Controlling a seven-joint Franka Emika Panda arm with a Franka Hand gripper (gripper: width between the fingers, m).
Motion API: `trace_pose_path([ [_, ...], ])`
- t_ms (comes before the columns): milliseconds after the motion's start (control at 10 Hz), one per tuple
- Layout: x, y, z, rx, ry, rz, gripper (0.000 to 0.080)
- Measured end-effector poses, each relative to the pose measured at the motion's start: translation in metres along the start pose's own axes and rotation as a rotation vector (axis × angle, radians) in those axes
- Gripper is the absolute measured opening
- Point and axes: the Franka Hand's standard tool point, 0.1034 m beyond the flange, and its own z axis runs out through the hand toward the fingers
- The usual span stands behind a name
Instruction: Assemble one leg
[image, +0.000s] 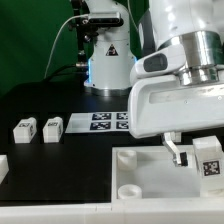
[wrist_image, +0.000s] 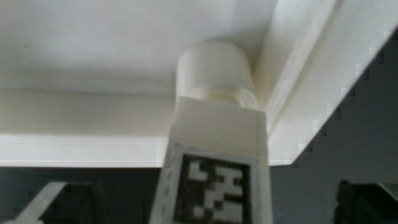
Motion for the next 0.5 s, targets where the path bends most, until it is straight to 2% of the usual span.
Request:
trace_pose_path([
  [200, 0.0067, 0.0062, -0.0048, 0.006, -0.086, 0.011, 0.0649],
  [500, 0.0136, 0.0054, -0.0063, 0.045, -0.415, 0.039, 0.0649],
])
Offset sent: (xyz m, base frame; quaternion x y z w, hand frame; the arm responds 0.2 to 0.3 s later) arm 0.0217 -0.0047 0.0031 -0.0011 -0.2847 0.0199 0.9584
